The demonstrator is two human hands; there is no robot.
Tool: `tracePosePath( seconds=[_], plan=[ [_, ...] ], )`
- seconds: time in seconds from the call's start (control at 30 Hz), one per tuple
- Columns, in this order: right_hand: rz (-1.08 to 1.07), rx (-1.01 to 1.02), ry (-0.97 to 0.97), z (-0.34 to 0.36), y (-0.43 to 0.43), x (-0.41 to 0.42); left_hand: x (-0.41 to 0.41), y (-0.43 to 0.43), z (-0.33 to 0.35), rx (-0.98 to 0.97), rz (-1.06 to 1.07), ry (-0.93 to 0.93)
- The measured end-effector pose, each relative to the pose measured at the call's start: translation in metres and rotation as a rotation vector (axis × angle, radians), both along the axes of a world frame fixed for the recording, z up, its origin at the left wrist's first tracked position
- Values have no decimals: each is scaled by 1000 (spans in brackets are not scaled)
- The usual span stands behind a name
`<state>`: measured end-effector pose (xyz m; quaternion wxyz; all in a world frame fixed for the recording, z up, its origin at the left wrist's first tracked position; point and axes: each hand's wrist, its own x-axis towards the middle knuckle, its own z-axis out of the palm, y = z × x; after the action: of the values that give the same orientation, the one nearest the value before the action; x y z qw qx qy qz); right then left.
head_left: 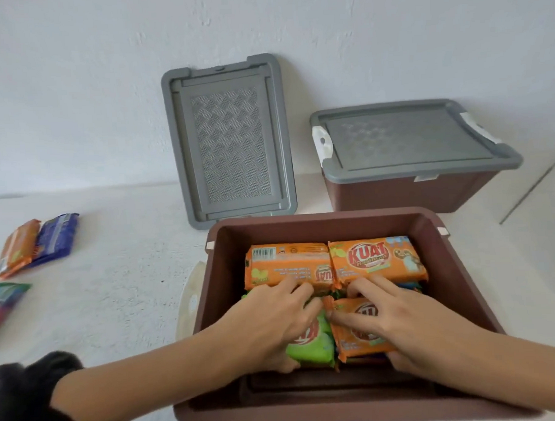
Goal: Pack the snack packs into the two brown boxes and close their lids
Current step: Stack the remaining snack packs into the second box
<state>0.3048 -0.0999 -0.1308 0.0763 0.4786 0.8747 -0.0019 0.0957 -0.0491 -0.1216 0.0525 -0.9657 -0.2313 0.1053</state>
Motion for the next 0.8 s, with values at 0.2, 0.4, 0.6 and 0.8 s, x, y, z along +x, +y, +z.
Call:
tracePosePath(
  seconds=[0.2, 0.4, 0.6, 0.8],
  plan=[
    [5, -20, -2, 7, -3, -3, -3, 10, 13, -68, -15, 46],
    [1, -29, 25, 10, -1, -4, -10, 11, 12, -155, -26, 37],
    [-35, -140, 5, 20, 4, -17, -2, 8, 11, -133, 46, 85],
    [-55, -222, 92, 37, 12, -15, -8, 11, 20, -200, 45, -153]
  ],
)
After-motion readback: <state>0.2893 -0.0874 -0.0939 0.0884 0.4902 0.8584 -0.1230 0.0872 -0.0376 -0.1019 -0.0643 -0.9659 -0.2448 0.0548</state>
